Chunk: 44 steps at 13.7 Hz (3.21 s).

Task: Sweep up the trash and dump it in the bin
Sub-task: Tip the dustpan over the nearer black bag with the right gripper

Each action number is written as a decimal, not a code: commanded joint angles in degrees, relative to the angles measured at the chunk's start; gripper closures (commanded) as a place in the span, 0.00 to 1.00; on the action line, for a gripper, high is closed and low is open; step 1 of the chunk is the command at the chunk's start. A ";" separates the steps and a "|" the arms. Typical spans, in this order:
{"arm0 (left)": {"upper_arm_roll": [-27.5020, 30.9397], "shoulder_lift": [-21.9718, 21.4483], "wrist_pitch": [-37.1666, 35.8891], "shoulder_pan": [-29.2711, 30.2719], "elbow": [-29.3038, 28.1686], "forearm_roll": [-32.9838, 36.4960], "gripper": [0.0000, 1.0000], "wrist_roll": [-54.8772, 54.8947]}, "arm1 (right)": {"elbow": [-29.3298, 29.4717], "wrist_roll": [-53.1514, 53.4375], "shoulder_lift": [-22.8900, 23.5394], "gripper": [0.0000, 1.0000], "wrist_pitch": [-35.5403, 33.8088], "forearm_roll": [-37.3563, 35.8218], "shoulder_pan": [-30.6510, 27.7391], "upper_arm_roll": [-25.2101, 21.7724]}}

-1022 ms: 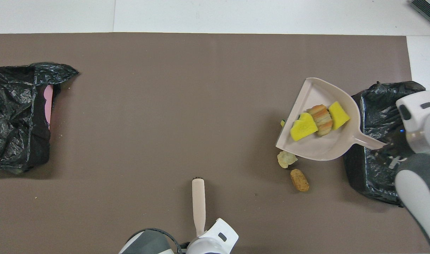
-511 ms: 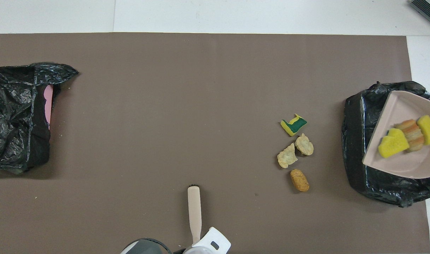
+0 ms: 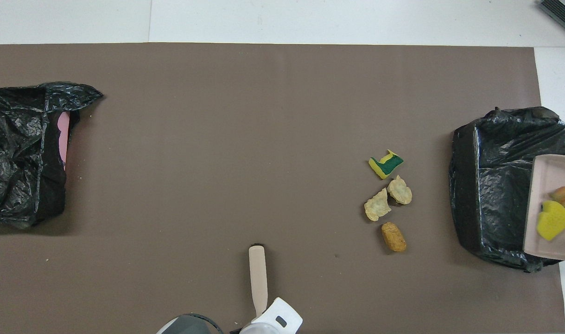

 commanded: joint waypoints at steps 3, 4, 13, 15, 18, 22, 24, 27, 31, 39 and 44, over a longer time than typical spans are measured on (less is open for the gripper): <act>0.96 -0.59 1.04 1.11 -1.48 -3.46 0.77 6.60 | -2.65 -10.44 -0.14 1.00 6.62 -6.64 -0.02 0.29; 0.96 -0.58 0.69 1.39 -1.48 -3.73 0.73 8.10 | -2.65 -11.24 -0.14 1.00 7.33 -7.69 0.41 0.38; 1.22 4.25 -3.16 10.15 8.87 -2.07 0.00 16.26 | -3.61 -9.59 0.04 1.00 11.03 -14.47 4.10 0.47; 1.22 7.14 -10.70 13.85 17.20 2.48 0.00 20.31 | -3.44 -5.38 0.30 1.00 9.45 -16.48 5.95 0.47; 1.22 9.78 -15.99 20.88 28.11 4.26 0.00 25.14 | -3.18 -2.02 0.21 1.00 6.81 -17.46 6.13 0.99; 1.22 9.35 -28.28 29.75 39.89 5.49 0.00 34.45 | -3.00 2.99 -0.57 1.00 0.84 -22.98 10.25 1.43; 1.31 9.00 -32.34 33.36 44.55 7.77 0.00 38.68 | -2.65 3.00 -1.54 1.00 -0.40 -25.45 10.96 1.52; 1.66 7.51 -34.98 37.93 48.78 10.41 0.00 42.99 | -2.65 2.38 -4.35 1.00 -2.42 -26.59 10.96 1.70; 1.83 7.42 -44.38 46.02 57.65 10.42 0.00 53.54 | -3.00 1.59 -5.32 1.00 -1.90 -29.76 10.61 1.70; 2.01 9.52 -50.64 51.92 64.60 9.54 0.00 54.69 | -7.57 6.95 -6.56 1.00 -5.67 -38.90 17.11 3.46; 2.10 10.93 -52.40 53.86 67.08 9.01 0.00 58.56 | -5.91 8.36 -7.08 1.00 -10.15 -37.77 18.25 4.16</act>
